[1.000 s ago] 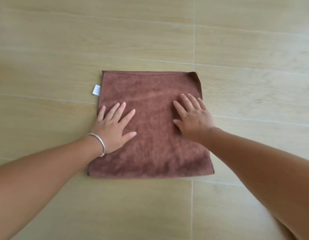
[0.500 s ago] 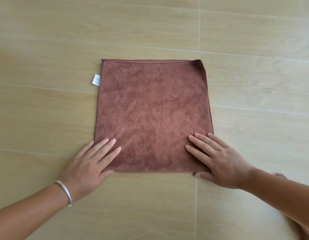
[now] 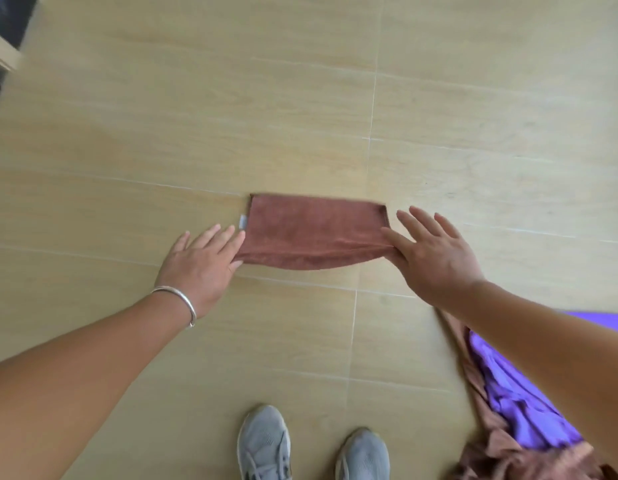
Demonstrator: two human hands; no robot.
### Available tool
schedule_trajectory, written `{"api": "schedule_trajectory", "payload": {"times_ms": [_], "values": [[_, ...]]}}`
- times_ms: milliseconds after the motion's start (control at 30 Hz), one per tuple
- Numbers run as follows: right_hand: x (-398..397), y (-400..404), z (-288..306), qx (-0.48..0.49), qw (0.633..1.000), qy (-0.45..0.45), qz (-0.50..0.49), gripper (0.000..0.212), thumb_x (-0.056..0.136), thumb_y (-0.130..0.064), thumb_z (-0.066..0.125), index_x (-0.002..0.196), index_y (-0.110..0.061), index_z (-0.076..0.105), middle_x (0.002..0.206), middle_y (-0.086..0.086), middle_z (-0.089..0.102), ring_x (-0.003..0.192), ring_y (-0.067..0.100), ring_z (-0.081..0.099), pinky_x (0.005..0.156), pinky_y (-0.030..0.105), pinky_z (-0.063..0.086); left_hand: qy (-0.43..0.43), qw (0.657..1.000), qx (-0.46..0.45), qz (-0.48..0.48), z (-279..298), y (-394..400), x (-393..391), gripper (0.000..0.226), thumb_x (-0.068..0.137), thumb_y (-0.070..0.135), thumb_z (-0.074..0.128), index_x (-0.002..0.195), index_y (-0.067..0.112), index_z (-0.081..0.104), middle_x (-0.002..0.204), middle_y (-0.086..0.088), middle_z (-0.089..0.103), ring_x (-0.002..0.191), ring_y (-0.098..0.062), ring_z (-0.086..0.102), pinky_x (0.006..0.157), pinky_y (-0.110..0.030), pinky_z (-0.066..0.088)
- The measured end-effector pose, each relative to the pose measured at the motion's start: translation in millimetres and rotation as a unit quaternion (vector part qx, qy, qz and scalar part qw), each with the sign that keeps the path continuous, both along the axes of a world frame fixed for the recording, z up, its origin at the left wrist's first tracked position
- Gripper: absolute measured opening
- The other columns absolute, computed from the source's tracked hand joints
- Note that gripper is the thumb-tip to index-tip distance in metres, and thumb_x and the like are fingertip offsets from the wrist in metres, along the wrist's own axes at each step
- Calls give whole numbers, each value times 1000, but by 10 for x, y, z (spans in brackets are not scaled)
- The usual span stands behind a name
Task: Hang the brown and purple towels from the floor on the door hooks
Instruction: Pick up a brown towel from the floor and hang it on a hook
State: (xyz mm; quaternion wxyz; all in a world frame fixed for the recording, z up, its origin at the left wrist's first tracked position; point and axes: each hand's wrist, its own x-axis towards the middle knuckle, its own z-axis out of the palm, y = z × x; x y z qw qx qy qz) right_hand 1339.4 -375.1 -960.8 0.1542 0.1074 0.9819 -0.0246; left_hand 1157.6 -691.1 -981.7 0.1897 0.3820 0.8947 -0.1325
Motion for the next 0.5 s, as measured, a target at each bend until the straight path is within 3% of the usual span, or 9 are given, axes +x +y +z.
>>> {"api": "schedule_trajectory", "payload": {"times_ms": [133, 300, 500], "values": [[-58, 69, 1083, 19, 1000, -22, -11, 47, 100, -44, 26, 145, -33, 36, 158, 2, 24, 148, 22, 9, 119, 41, 7, 10, 1000, -6, 20, 1122, -28, -125, 54, 100, 45, 17, 152, 33, 10, 160, 12, 10, 147, -10, 8, 115, -45, 18], [-213, 114, 2790, 11, 1000, -10, -15, 50, 100, -51, 20, 147, -38, 32, 160, -4, 19, 148, 15, 4, 120, 36, 2, 16, 999, 29, 27, 2766, -1, -315, 53, 99, 47, 18, 151, 38, 12, 160, 11, 8, 146, -11, 12, 114, -47, 20], [-391, 187, 5186, 0, 998, 60, -20, 49, 98, -54, 23, 142, -39, 41, 157, -7, 27, 147, 13, 11, 120, 33, 9, 45, 993, 107, 8, 5070, 55, -576, 49, 101, 44, 19, 149, 40, 17, 160, 11, 9, 145, -9, 13, 117, -50, 5]]}}
